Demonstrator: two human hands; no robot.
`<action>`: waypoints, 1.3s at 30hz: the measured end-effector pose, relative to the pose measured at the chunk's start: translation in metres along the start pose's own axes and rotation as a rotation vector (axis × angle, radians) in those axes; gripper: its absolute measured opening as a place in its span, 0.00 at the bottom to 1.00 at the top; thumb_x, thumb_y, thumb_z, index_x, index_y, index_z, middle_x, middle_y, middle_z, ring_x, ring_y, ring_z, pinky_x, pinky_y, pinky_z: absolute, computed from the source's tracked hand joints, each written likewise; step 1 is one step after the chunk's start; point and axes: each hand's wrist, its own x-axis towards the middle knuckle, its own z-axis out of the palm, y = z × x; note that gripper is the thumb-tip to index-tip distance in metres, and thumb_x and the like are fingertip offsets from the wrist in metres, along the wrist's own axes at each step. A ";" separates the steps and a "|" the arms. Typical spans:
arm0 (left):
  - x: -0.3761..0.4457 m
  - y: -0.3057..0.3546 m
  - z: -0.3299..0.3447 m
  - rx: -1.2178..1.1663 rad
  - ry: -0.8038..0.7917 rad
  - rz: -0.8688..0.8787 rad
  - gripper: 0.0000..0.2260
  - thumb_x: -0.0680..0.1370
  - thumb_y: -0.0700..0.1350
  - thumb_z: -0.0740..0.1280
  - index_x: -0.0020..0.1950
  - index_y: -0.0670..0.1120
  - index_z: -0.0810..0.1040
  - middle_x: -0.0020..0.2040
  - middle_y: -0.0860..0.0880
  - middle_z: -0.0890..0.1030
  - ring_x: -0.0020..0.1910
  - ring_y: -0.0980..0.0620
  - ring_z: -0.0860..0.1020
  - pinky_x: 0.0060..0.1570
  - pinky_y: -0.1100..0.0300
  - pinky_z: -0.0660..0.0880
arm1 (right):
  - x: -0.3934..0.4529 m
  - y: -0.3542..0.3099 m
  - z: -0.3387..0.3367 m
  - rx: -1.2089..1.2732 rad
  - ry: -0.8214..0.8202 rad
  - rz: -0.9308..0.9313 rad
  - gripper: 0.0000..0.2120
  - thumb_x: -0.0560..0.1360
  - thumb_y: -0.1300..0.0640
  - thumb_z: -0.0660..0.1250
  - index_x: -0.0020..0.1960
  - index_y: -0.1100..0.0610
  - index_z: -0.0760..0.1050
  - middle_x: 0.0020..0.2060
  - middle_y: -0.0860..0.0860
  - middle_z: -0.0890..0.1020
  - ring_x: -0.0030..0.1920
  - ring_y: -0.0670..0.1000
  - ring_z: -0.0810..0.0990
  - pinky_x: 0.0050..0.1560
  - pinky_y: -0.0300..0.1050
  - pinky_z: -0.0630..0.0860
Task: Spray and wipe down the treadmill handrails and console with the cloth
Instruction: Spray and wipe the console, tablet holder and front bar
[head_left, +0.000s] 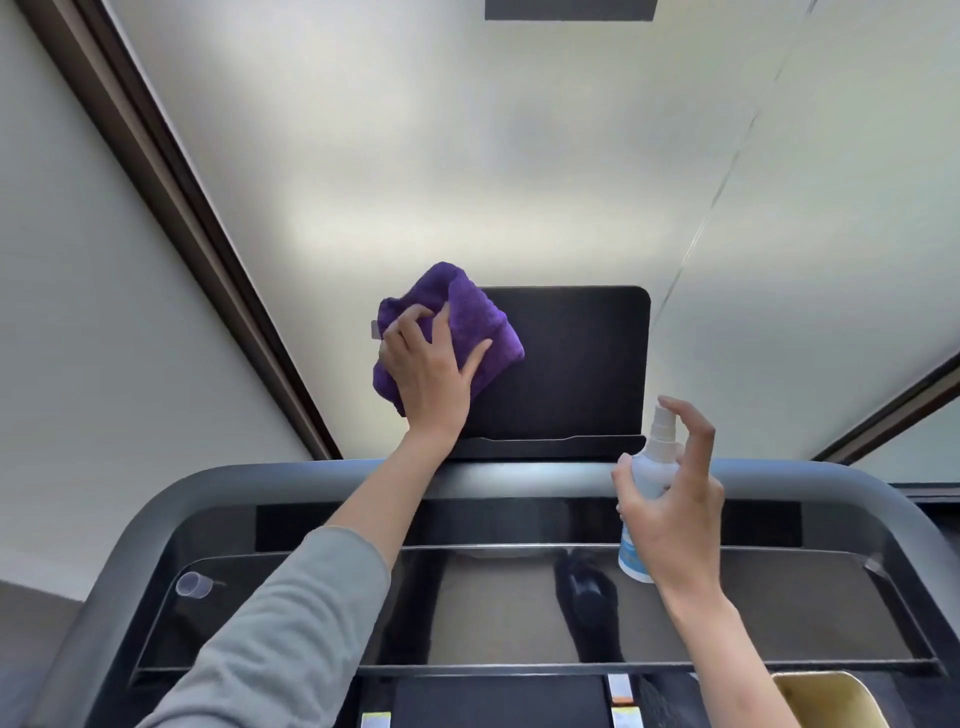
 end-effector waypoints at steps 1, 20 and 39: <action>-0.007 -0.004 0.004 0.010 0.019 0.014 0.22 0.75 0.56 0.70 0.62 0.43 0.78 0.60 0.40 0.75 0.56 0.36 0.72 0.55 0.43 0.68 | -0.002 0.001 0.001 0.000 -0.011 0.004 0.31 0.73 0.69 0.70 0.65 0.42 0.63 0.28 0.52 0.74 0.25 0.58 0.75 0.32 0.51 0.76; 0.010 -0.009 -0.011 -0.043 0.042 0.004 0.25 0.72 0.62 0.70 0.64 0.50 0.77 0.61 0.46 0.75 0.57 0.39 0.70 0.53 0.47 0.68 | 0.008 0.005 -0.005 -0.022 -0.016 -0.031 0.30 0.73 0.70 0.70 0.65 0.45 0.63 0.35 0.48 0.74 0.24 0.57 0.71 0.35 0.49 0.75; 0.008 0.033 -0.005 -0.107 0.050 0.067 0.21 0.74 0.59 0.69 0.60 0.47 0.79 0.58 0.46 0.76 0.52 0.42 0.72 0.53 0.48 0.68 | 0.008 0.014 -0.018 -0.006 0.030 0.008 0.30 0.74 0.68 0.71 0.66 0.45 0.64 0.26 0.51 0.72 0.24 0.54 0.75 0.31 0.42 0.75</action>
